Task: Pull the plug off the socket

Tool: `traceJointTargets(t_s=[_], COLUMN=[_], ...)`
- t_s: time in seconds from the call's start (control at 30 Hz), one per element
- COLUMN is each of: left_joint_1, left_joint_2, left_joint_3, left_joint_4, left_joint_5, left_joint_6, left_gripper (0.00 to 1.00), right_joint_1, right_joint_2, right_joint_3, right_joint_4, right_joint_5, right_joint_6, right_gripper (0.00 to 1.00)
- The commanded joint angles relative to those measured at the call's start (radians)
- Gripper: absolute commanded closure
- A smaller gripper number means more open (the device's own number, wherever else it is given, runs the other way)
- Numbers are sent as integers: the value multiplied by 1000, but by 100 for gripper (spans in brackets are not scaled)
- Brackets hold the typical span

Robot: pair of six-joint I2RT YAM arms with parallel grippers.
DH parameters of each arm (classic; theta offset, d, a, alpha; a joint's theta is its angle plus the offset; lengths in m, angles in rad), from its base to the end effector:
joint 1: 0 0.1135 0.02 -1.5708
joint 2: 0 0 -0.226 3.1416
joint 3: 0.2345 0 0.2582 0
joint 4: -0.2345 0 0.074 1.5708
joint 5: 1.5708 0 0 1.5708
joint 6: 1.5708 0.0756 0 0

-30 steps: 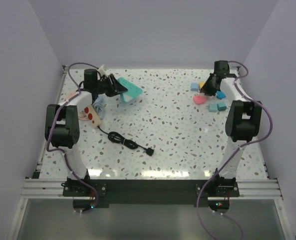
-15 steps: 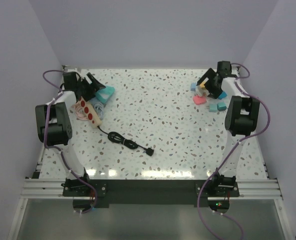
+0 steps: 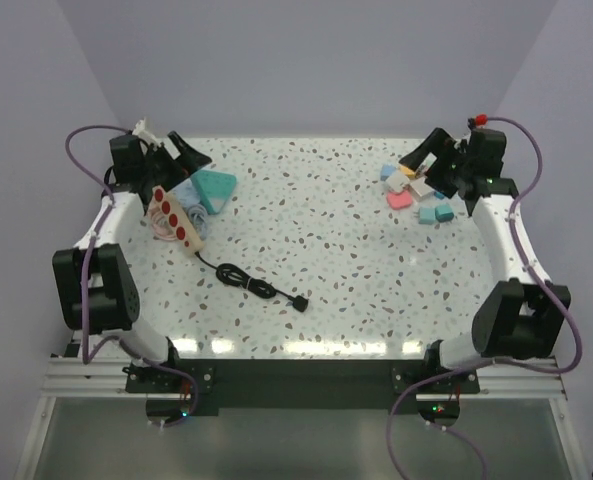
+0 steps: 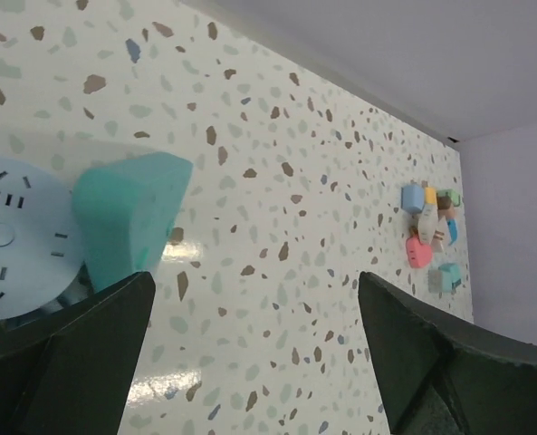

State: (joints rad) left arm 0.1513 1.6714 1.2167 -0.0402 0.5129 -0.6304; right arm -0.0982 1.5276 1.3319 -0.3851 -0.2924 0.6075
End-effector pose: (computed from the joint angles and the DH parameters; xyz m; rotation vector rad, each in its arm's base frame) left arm 0.4186 0.0263 0.2155 -0.4898 2.0400 -0.8215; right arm 0.3909 -0.0166 0.2690 0.5906 2.1052 0.6070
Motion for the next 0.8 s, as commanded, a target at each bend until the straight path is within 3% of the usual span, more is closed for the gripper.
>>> traceJointTargets(t_s=[0.0,0.33,0.57,0.77], left_joint_1=[-25,-131,-180,-182], left_joint_2=[-113,-352,-550,-587], left_joint_3=[-49,-213,-338,-345], left_joint_4=[57,121,192,152], left_joint_5=[55,67,23,26], left_joint_6=[52,87,106,136], left_gripper=[0,0,0,0], right_joint_1=[9,23,44,74], right_joint_2=[-136,-601,-714,-759], right_joint_3=[-106,-350,-315,-284], right_joint_4=[-50,-184,-325,-331], right_joint_5=[-111,-119,-83,-42], right_joint_6=[-93,-143,-157,-169], right_gripper=[2,2,2,2])
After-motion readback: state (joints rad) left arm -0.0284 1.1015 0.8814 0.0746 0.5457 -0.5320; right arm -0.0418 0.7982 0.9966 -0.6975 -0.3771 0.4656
